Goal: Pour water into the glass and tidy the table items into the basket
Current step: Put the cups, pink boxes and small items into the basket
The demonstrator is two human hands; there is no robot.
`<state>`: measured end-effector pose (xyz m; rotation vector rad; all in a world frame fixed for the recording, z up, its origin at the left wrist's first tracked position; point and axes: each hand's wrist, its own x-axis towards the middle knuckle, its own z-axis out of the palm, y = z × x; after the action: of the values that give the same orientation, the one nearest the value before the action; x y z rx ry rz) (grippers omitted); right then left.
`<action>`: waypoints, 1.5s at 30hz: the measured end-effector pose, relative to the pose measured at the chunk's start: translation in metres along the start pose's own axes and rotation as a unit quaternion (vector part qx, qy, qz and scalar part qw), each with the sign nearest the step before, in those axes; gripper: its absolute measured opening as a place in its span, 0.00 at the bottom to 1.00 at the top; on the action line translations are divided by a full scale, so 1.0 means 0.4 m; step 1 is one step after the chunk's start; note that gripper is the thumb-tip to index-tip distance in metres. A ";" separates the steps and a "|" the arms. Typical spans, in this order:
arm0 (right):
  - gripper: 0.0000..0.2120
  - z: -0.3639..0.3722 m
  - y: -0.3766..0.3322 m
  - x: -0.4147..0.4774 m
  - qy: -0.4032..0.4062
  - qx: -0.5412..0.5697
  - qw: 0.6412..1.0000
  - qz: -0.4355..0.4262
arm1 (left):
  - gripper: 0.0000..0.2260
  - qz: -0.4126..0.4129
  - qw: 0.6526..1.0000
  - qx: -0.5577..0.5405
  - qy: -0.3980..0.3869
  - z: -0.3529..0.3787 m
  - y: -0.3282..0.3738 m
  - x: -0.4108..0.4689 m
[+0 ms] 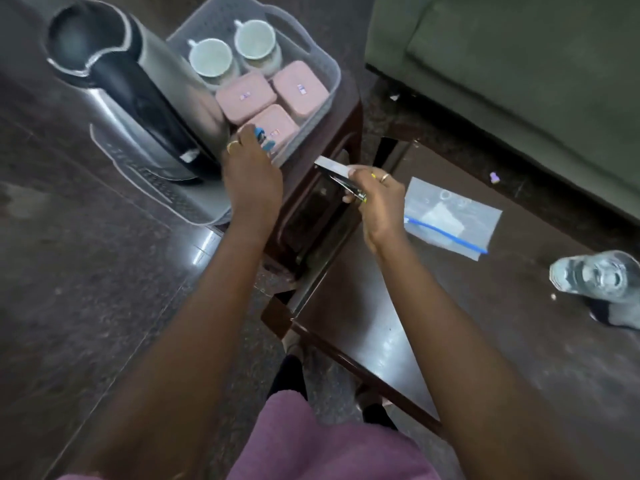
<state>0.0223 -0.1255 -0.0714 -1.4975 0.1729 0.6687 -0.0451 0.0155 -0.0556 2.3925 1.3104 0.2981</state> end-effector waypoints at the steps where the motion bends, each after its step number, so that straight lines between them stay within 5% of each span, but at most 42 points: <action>1: 0.09 0.027 -0.010 0.006 -0.008 -0.004 1.000 -0.005 | 0.19 -0.031 0.999 0.011 -0.033 -0.008 -0.017 0.005; 5: 0.06 0.111 -0.042 0.028 -0.016 -0.048 0.998 -0.024 | 0.18 -0.078 0.992 0.020 -0.099 0.001 -0.035 0.014; 12: 0.06 0.205 -0.065 0.047 -0.028 -0.148 0.984 -0.095 | 0.16 -0.130 0.987 0.010 -0.090 0.022 -0.037 0.045; 17: 0.05 0.258 -0.083 0.052 -0.055 -0.250 0.950 -0.179 | 0.26 -0.071 0.993 -0.087 -0.033 0.020 -0.058 -0.007; 21: 0.08 0.297 -0.078 0.068 -0.103 -0.347 0.914 -0.184 | 0.19 -0.017 0.992 -0.109 0.061 0.025 -0.081 -0.105; 27: 0.07 0.324 -0.047 0.076 -0.157 -0.444 0.870 -0.148 | 0.16 -0.139 0.971 -0.141 0.134 -0.016 -0.163 -0.110; 31: 0.08 0.339 -0.055 0.086 -0.149 -0.498 0.838 -0.164 | 0.19 -0.143 0.988 -0.045 0.043 -0.050 -0.190 -0.058; 36: 0.12 0.375 -0.058 0.087 -0.236 -0.544 0.794 -0.132 | 0.16 -0.170 0.980 0.053 -0.093 -0.057 -0.205 -0.009; 40: 0.14 0.404 -0.048 0.087 -0.287 -0.612 0.722 -0.150 | 0.16 -0.192 0.972 0.078 -0.114 -0.052 -0.198 -0.005; 45: 0.15 0.409 -0.047 0.095 -0.294 -0.624 0.709 -0.147 | 0.14 -0.215 0.962 0.091 -0.139 -0.035 -0.193 0.001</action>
<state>0.0149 0.0430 -0.0580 -2.3803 -1.2425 1.0318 -0.1085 0.0565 -0.0768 2.1097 1.7220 -0.2839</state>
